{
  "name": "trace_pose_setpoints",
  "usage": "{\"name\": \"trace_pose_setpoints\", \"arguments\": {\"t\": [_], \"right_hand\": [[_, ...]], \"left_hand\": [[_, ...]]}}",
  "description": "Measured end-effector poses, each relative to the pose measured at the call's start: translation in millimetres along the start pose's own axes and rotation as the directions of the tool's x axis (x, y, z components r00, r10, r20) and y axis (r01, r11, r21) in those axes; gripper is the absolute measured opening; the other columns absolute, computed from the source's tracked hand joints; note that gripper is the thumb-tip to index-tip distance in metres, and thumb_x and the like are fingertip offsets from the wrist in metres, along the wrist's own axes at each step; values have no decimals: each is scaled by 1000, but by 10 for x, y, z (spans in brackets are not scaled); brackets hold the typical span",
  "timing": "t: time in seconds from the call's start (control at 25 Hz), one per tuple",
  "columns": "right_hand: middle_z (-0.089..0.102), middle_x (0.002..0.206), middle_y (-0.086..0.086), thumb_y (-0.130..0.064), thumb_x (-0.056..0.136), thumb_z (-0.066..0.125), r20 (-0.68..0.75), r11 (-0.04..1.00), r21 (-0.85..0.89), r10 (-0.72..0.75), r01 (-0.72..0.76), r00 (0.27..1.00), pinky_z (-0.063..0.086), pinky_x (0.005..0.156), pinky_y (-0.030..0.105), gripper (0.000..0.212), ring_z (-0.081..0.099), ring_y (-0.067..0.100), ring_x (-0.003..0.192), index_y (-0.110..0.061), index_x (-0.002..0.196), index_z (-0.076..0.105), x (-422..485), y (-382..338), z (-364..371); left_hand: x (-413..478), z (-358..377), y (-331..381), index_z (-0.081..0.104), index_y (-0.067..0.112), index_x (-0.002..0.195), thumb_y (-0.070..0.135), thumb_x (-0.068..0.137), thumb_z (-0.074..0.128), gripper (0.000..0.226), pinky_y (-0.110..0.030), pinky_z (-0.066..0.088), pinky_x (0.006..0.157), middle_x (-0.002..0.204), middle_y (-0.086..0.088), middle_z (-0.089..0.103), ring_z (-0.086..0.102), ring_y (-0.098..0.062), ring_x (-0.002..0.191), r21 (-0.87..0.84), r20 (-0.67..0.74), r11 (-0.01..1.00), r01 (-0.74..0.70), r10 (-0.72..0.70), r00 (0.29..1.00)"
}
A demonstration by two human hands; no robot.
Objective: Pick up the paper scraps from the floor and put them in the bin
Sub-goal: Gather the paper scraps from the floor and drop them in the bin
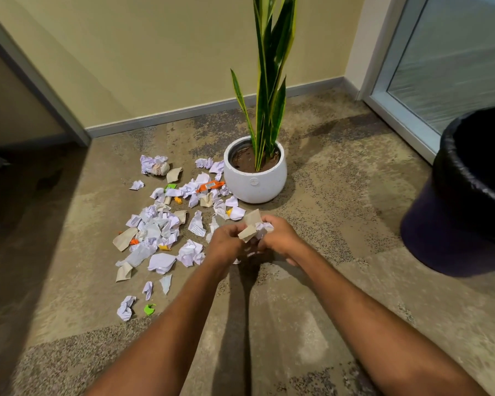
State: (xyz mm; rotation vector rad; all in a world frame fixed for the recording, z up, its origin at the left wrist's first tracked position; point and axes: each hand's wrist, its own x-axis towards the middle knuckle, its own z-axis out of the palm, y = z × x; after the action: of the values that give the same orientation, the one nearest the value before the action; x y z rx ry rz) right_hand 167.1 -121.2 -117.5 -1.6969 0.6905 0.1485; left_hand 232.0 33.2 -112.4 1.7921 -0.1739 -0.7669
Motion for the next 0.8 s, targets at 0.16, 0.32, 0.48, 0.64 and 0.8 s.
{"name": "trace_pose_setpoints", "arguments": {"t": [0.16,0.32,0.48,0.64,0.8], "right_hand": [[79,97,8,19,73,70,-64,989,123,-77,85,995,66,80,45,52,73,22,91,-15,112,74,-269,-235,-353],[77,100,13,26,74,69,-134,952,250,-148,178,980,66,87,51,52,71,23,92,-9,112,73,-581,-506,-722],[79,107,15,25,71,72,-264,942,209,-206,264,942,68,82,49,57,74,25,96,-13,114,74,-879,-751,-1228],[82,97,6,19,68,80,-395,917,207,-241,341,887,67,69,40,55,78,19,88,-19,108,76,-1267,-895,-1853],[82,93,8,16,60,78,-542,900,241,-186,364,819,65,64,36,58,80,22,81,-17,108,76,-1711,-915,-2489]], "left_hand": [[-88,196,386,84,13,104,12,74,96,32,-27,63,75,100,-7,83,78,-12,86,-119,36,991,-68,73,997],[-177,452,833,82,12,103,-2,77,88,30,-20,57,62,89,-5,82,74,-10,73,-180,32,977,-118,126,992],[-312,885,1401,81,15,105,4,82,88,26,-25,59,63,88,-2,82,74,-10,75,-259,84,957,-132,158,984],[-491,1432,1988,79,10,112,4,84,87,29,-24,58,63,92,-10,80,70,-14,73,-312,151,937,-158,213,965],[-662,2050,2434,75,0,119,-7,85,81,35,-14,47,43,81,-5,74,62,-1,47,-276,272,940,-202,278,921]]}}
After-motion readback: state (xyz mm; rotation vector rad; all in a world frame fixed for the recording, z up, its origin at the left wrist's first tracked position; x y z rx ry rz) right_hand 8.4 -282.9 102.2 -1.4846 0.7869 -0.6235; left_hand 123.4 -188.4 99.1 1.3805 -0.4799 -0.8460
